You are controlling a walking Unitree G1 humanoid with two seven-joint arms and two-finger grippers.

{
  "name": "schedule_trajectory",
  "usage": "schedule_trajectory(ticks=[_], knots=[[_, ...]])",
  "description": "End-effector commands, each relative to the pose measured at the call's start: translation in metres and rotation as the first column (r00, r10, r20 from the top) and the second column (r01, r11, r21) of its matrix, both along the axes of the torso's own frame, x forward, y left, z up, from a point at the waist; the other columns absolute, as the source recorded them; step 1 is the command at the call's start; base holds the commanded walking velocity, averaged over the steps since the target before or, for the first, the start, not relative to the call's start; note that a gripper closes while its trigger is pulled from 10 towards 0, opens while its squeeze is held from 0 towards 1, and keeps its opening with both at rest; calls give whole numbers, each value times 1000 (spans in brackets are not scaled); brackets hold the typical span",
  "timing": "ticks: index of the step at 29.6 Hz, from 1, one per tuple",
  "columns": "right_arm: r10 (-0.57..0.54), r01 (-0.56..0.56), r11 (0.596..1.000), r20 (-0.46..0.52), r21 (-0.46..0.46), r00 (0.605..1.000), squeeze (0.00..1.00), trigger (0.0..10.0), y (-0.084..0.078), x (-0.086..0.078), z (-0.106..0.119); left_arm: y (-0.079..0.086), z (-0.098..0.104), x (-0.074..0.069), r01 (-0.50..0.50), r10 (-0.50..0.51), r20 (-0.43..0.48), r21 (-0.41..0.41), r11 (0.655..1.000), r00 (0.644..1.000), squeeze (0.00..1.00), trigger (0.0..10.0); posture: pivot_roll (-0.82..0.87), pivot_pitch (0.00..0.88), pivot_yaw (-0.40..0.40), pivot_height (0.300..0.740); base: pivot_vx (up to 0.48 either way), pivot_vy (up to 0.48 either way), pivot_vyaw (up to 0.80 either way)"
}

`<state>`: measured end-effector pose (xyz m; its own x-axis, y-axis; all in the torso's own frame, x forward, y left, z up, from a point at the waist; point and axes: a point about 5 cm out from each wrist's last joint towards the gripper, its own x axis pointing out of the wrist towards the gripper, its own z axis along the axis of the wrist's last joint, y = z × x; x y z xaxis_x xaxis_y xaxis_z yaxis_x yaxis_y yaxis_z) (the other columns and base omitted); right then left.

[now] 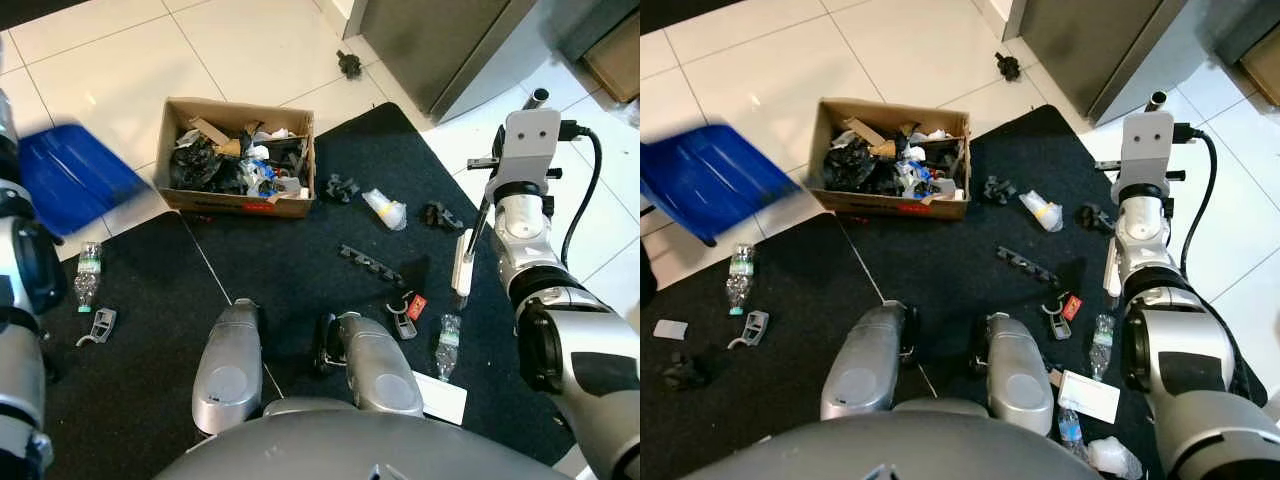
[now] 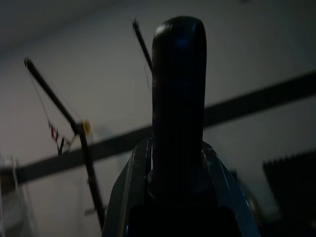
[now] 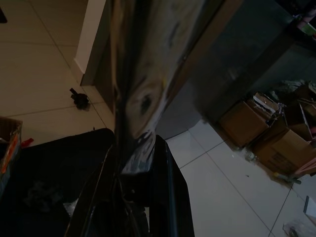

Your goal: Sweep floor

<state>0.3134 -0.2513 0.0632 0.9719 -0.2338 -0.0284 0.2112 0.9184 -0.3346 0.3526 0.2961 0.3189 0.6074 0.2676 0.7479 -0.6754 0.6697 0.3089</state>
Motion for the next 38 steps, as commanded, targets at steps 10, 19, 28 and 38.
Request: schedule_trajectory(ticks=[10,19,28,38], knots=[[-16,16,1000,20,-16,1000,0,10000,-8,-1,4,16,-16,8,8,-33,-135,-182,983,990,0,10000,200,25,-69,740,0,0,0],[-10,10,1000,19,-17,1000,0,10000,-7,0,5,13,-21,9,11,-37,-128,-196,981,991,0,10000,202,24,-70,740,0,0,0],[-9,9,1000,0,8,1000,0,10000,-2,-3,-2,-92,-78,19,590,-644,-374,-262,763,667,0,10000,193,30,-61,740,0,0,0],[10,-11,999,7,39,1000,0,10000,7,-1,-3,-124,-83,2,698,-831,-314,-450,557,460,0,10000,200,31,-60,740,0,0,0]])
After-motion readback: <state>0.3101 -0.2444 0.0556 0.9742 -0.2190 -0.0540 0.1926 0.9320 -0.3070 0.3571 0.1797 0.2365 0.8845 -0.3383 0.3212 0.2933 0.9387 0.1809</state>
